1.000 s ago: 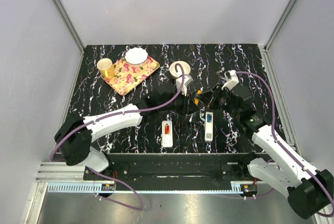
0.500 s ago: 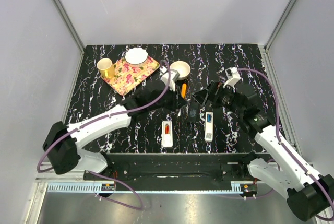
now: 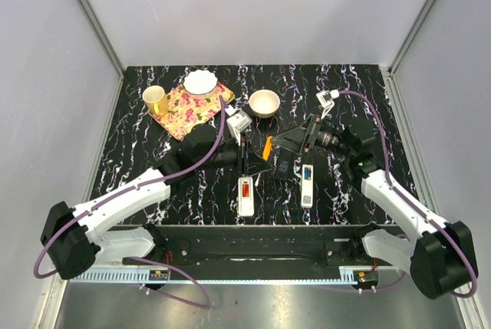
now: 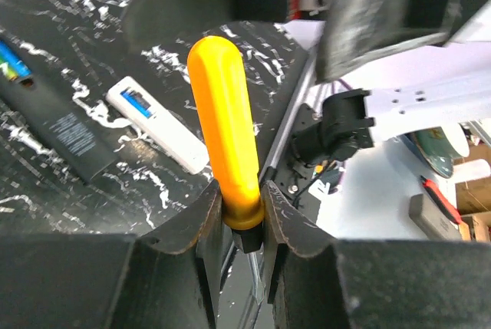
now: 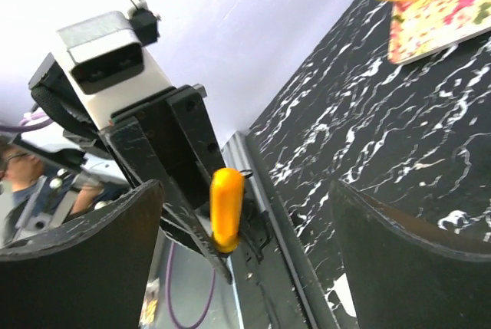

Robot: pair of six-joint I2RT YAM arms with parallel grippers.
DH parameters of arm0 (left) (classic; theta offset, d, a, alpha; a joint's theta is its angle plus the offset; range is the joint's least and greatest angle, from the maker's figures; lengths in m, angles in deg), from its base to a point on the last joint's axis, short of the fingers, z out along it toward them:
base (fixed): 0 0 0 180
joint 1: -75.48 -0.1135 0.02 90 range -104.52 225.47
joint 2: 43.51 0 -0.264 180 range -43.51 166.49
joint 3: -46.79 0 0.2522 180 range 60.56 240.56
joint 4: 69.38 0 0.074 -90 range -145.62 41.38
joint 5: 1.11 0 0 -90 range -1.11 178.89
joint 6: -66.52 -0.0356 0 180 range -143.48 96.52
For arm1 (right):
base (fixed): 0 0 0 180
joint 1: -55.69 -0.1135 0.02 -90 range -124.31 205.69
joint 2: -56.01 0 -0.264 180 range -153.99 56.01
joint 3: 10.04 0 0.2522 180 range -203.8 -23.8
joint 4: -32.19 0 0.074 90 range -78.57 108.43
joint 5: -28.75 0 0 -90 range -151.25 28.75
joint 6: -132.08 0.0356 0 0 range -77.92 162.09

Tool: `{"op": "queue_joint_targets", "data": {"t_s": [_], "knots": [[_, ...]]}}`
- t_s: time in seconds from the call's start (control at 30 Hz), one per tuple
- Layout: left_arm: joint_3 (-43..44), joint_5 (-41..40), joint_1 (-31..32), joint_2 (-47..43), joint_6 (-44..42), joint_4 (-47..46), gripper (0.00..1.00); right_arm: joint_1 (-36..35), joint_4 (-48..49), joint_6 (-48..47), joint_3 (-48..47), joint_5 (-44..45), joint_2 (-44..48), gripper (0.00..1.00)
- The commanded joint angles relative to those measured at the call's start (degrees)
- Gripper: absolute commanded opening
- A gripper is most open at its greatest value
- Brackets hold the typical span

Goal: Unload the batteries from the remote control

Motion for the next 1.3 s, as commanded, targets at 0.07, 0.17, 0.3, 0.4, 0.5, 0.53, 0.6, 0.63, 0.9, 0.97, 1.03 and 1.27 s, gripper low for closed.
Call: {"op": "queue_joint_targets", "data": {"t_s": [0.07,0.17,0.3,0.4,0.5,0.53,0.6,0.63,0.9,0.97,1.03,1.27], "knots": [[-0.4,7.4,0.1,-2.4,1.2,-9.0,0.00,0.1,16.1,7.5,0.9,-8.5,-0.9,0.93],[-0.1,7.3,0.0,-1.7,1.6,-9.7,0.00,-0.3,12.6,5.5,0.5,-7.9,0.4,0.88],[0.5,7.4,0.1,-0.6,2.2,-10.9,0.00,-1.8,11.5,5.3,0.8,-7.5,0.6,0.77],[1.1,7.2,0.1,0.2,2.3,-11.3,0.00,-3.4,11.9,5.5,1.4,-6.2,0.4,0.64],[1.6,7.2,0.1,0.7,2.3,-11.2,0.00,-3.7,13.4,6.9,2.3,-4.6,0.4,0.45],[1.7,7.1,0.1,0.9,2.3,-11.2,0.00,-3.7,13.5,7.2,2.4,-4.2,0.7,0.38],[1.6,7.0,0.2,1.0,2.3,-11.3,0.00,-3.7,13.2,7.5,2.3,-3.0,0.8,0.29],[1.5,7.0,0.2,0.9,2.4,-11.4,0.00,-4.0,12.8,7.5,2.2,-2.8,0.8,0.25],[0.9,5.9,0.3,0.8,2.4,-11.0,0.00,-4.2,14.8,8.2,3.7,-2.2,0.3,0.00],[0.8,5.8,0.2,0.7,2.5,-11.1,0.00,-4.2,15.1,8.2,4.0,-2.1,0.7,0.26],[1.0,5.7,0.2,0.7,2.5,-11.1,0.00,-4.1,15.4,8.2,4.3,-1.9,0.7,0.49],[0.9,5.5,0.2,1.0,2.7,-10.9,0.00,-4.1,15.7,8.8,4.4,-1.2,0.9,0.58]]}}
